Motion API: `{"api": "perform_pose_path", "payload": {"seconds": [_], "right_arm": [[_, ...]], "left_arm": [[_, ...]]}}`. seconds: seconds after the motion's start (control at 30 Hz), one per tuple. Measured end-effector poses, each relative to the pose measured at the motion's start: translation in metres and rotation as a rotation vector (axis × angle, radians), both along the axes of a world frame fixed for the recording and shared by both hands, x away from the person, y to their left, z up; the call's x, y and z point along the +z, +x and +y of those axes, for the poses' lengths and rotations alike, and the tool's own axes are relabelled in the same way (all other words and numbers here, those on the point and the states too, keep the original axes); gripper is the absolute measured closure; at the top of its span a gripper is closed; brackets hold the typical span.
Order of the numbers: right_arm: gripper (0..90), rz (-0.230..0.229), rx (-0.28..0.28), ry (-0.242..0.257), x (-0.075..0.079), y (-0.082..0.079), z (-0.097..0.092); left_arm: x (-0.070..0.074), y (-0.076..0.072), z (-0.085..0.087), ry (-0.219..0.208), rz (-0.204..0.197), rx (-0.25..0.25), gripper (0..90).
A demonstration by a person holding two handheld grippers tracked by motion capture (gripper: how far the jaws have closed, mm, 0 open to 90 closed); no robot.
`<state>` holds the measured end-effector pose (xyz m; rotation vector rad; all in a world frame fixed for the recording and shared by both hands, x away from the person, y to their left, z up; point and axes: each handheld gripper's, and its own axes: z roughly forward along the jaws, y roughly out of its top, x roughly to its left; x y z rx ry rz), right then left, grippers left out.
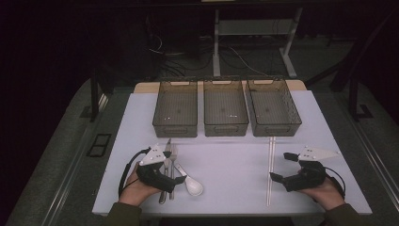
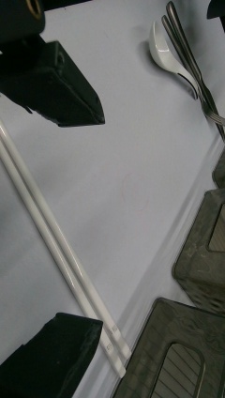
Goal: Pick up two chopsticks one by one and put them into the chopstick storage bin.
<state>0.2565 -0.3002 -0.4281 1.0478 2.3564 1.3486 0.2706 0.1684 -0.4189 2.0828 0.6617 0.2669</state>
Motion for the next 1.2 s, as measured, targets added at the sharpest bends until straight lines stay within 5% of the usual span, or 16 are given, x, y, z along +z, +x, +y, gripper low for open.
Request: {"api": "perform_pose_path", "payload": {"seconds": [0.53, 1.2], "right_arm": [[3.5, 0.046, -0.059, -0.023, 0.0, 0.011, 0.0], [7.3, 0.098, -0.183, -0.088, -0.001, 0.055, 0.008]], "left_arm": [[-0.001, 0.001, -0.002, -0.001, 0.01, 0.0, 0.0], [-0.004, 0.002, -0.002, 0.006, 0.015, 0.002, 0.0]]}}
